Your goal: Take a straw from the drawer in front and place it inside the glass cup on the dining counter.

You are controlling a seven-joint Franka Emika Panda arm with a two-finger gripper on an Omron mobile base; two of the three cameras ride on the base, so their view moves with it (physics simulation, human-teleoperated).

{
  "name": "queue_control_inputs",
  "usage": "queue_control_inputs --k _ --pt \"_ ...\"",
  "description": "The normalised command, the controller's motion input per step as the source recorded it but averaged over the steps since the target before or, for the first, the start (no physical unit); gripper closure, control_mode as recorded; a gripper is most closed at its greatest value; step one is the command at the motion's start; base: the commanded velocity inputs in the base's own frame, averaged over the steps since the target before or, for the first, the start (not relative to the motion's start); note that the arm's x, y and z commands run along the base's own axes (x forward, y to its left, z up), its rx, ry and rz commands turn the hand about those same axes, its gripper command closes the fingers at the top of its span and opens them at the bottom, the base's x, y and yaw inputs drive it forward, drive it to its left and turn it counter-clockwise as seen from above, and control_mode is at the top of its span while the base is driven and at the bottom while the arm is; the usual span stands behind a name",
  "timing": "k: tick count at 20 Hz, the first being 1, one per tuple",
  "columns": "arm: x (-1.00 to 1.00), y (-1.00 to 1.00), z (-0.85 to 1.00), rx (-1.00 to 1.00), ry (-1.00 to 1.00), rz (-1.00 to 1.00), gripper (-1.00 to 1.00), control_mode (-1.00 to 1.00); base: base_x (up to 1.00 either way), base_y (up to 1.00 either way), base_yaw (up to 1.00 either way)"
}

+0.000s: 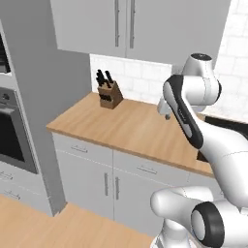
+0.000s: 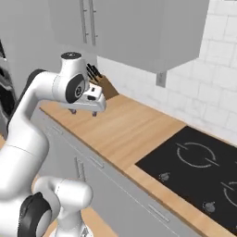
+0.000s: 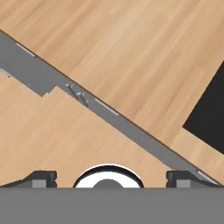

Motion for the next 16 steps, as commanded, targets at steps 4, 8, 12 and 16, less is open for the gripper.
queue_control_inputs --k 4,8,12,16 --pt "0.00 0.00 0.00 0.00 0.00 0.00 -1.00 1.00 -0.13 -0.63 0.62" --pt "0.00 0.00 0.00 0.00 0.00 0.00 -1.00 1.00 -0.11 -0.66 0.56" --pt "0.00 0.00 0.00 0.00 0.00 0.00 -1.00 1.00 -0.20 -0.80 0.50" --pt "0.00 0.00 0.00 0.00 0.00 0.00 -1.00 1.00 -0.42 -0.82 0.41"
